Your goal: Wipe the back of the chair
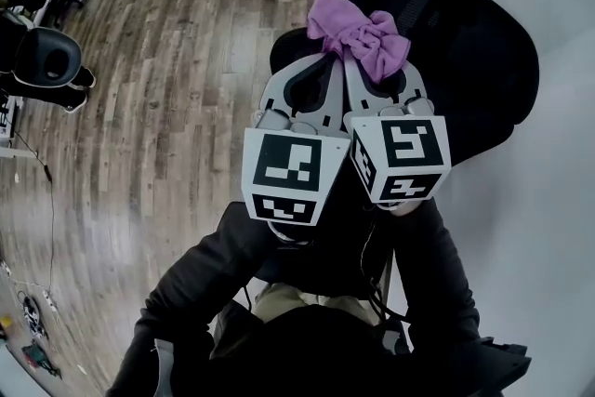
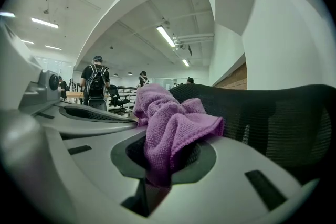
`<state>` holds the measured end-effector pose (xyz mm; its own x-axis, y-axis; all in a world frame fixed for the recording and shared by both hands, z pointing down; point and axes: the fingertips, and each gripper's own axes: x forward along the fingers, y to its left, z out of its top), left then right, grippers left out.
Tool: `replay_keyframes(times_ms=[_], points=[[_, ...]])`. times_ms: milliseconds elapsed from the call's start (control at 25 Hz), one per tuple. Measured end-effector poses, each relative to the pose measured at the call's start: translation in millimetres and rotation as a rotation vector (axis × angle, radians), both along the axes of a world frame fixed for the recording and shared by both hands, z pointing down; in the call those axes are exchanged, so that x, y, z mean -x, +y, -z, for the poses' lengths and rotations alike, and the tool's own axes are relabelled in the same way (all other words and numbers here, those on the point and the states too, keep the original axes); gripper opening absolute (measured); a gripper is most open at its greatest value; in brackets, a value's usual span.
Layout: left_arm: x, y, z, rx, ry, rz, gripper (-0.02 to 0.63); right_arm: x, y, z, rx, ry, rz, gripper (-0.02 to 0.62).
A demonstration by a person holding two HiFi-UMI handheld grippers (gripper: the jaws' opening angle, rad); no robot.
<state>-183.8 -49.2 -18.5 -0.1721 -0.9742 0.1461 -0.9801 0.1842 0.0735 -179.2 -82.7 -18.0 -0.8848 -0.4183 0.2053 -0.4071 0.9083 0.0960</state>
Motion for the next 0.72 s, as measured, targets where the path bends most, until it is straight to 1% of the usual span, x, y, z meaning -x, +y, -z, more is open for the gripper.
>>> replay_keyframes(times_ms=[120, 280, 480, 720], points=[[5, -6, -3, -0.001, 0.015, -0.016, 0.0, 4, -5, -2, -0.014, -0.005, -0.01, 0.066], [8, -14, -1, 0.004, 0.026, -0.013, 0.0, 5, -12, 1, -0.014, -0.001, -0.009, 0.066], [-12, -29, -4, 0.031, 0.031, -0.031, 0.0, -16, -25, 0, -0.001, 0.019, -0.022, 0.067], [-33, -42, -5, 0.046, 0.011, -0.06, 0.0, -35, -41, -2, 0.023, -0.001, -0.057, 0.067]])
